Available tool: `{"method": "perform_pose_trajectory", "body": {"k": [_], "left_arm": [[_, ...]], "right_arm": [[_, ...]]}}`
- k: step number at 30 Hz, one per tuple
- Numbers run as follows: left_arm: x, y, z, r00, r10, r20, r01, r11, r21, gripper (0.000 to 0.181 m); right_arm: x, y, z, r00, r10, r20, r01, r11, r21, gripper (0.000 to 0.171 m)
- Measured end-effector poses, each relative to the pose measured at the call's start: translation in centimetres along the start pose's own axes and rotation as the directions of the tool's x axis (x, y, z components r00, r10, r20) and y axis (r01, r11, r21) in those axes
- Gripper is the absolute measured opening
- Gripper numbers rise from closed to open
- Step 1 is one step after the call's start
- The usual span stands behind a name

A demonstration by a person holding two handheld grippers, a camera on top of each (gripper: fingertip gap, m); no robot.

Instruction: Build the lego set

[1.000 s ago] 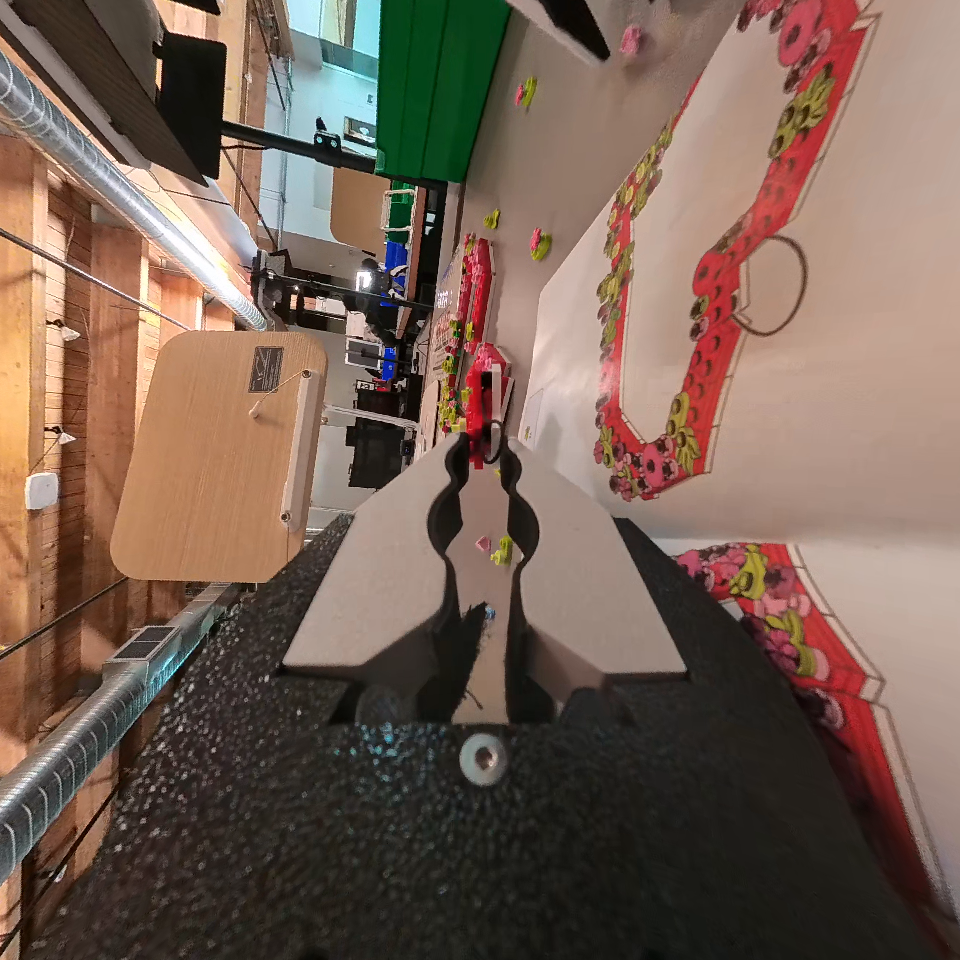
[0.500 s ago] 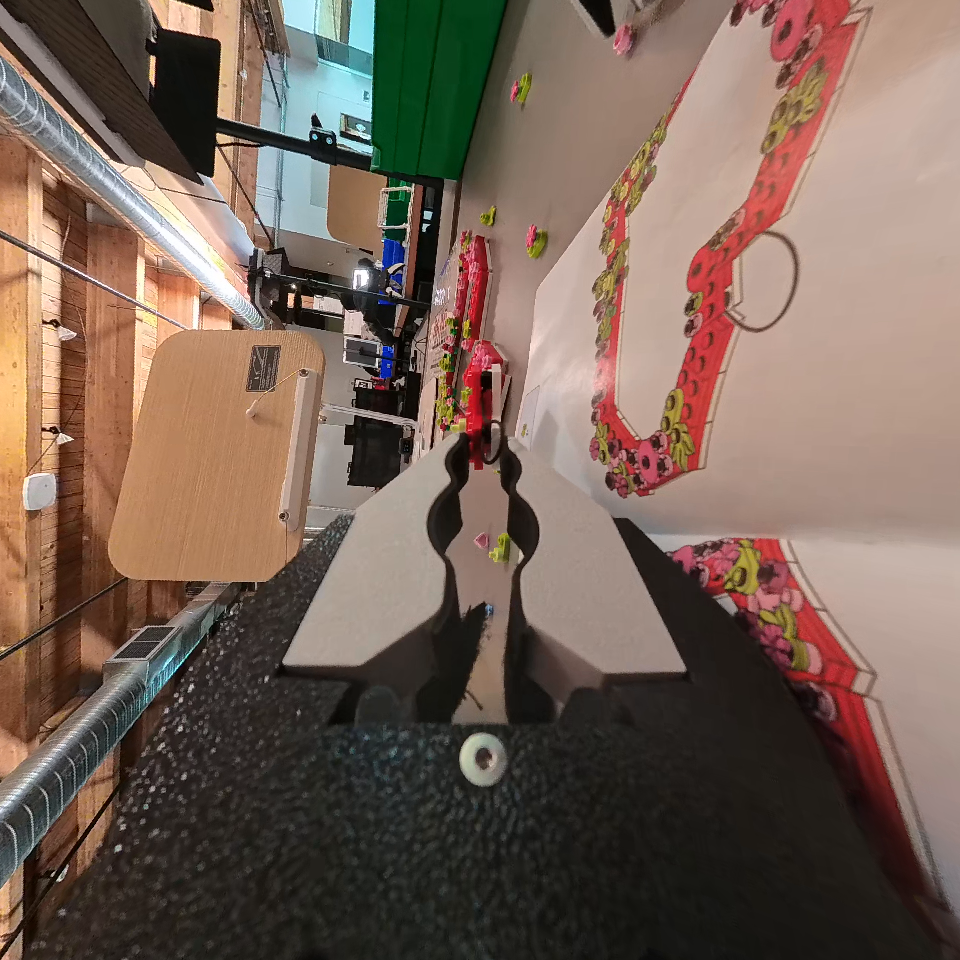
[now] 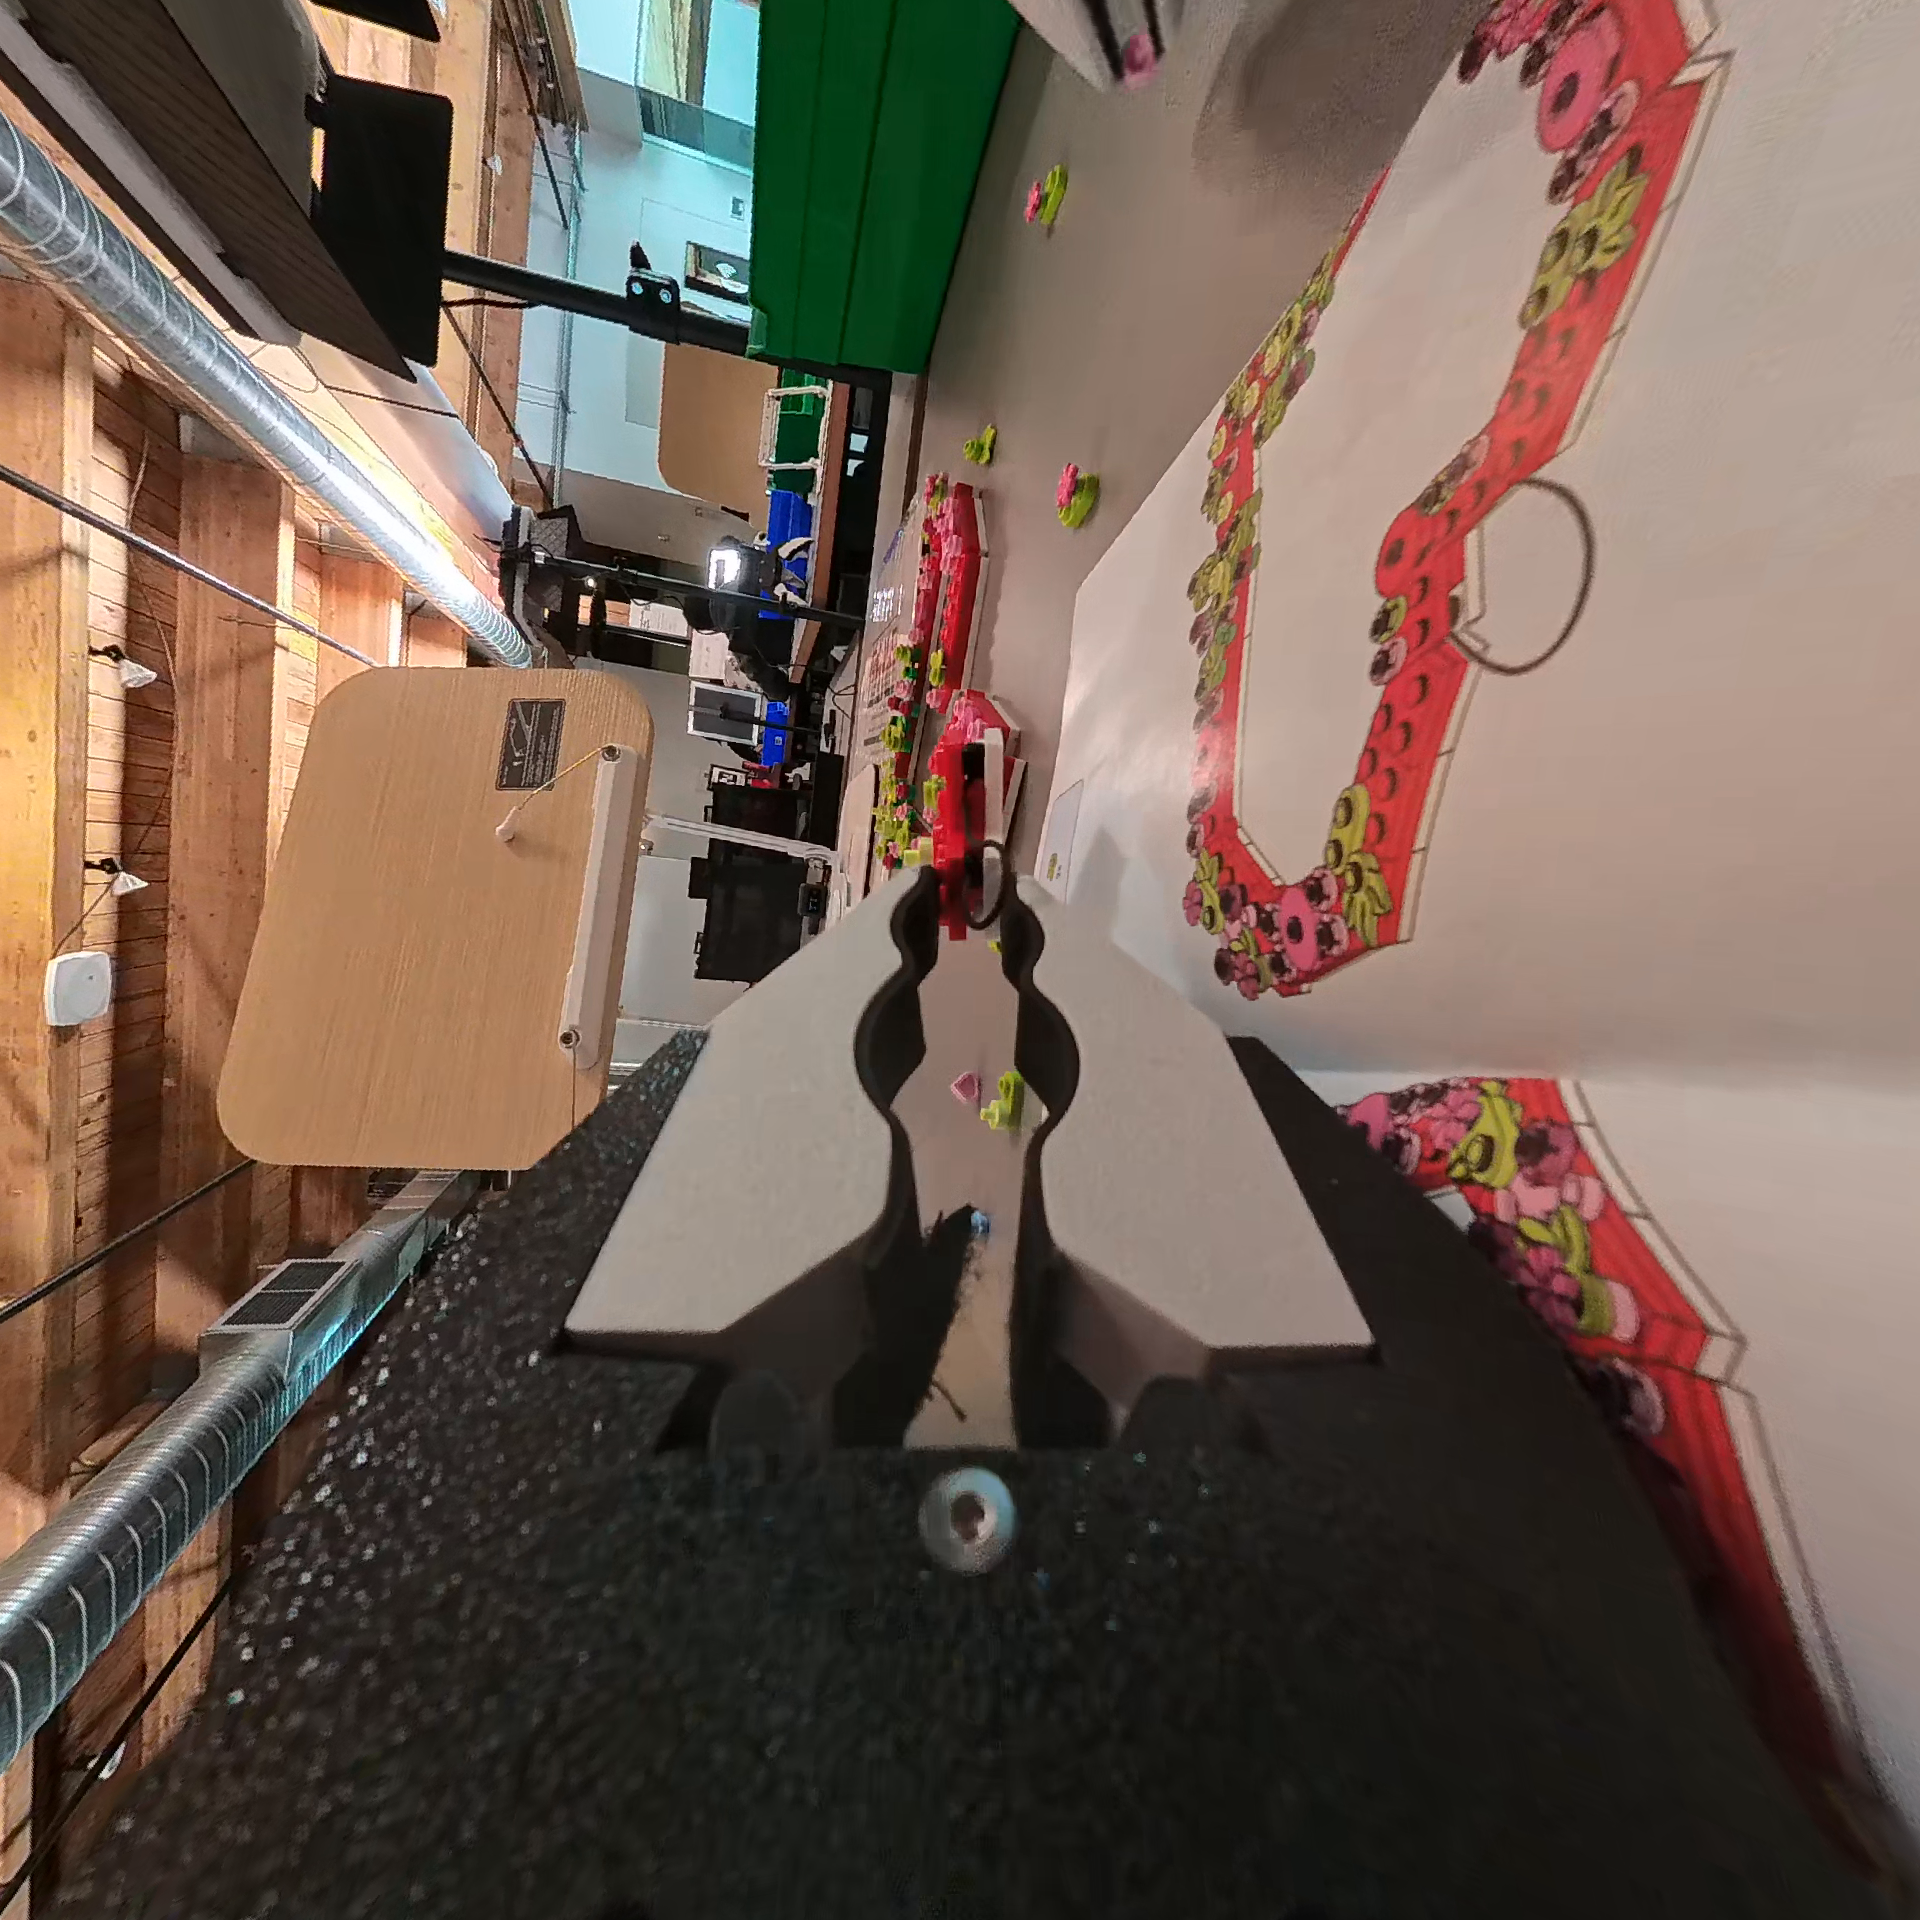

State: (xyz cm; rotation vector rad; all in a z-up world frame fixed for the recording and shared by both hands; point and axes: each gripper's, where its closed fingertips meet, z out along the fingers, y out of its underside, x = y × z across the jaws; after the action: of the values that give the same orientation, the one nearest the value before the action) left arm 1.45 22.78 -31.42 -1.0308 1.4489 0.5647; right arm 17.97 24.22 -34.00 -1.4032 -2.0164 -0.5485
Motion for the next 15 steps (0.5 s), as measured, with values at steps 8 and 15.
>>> {"method": "perform_pose_trajectory", "body": {"k": [8,15], "left_arm": [[-0.1,-0.1,-0.1,1.000,0.002,0.007,-0.002,1.000,0.006,0.010],[-0.1,-0.3,-0.1,1.000,0.001,0.005,-0.001,1.000,0.013,0.010]], "right_arm": [[-0.9,-0.3,0.8,0.476,-0.879,0.015,0.873,0.470,-0.126,0.005],[-2.7,-2.2,-0.9,0.414,-0.910,-0.006,0.910,0.413,0.040,0.010]]}}
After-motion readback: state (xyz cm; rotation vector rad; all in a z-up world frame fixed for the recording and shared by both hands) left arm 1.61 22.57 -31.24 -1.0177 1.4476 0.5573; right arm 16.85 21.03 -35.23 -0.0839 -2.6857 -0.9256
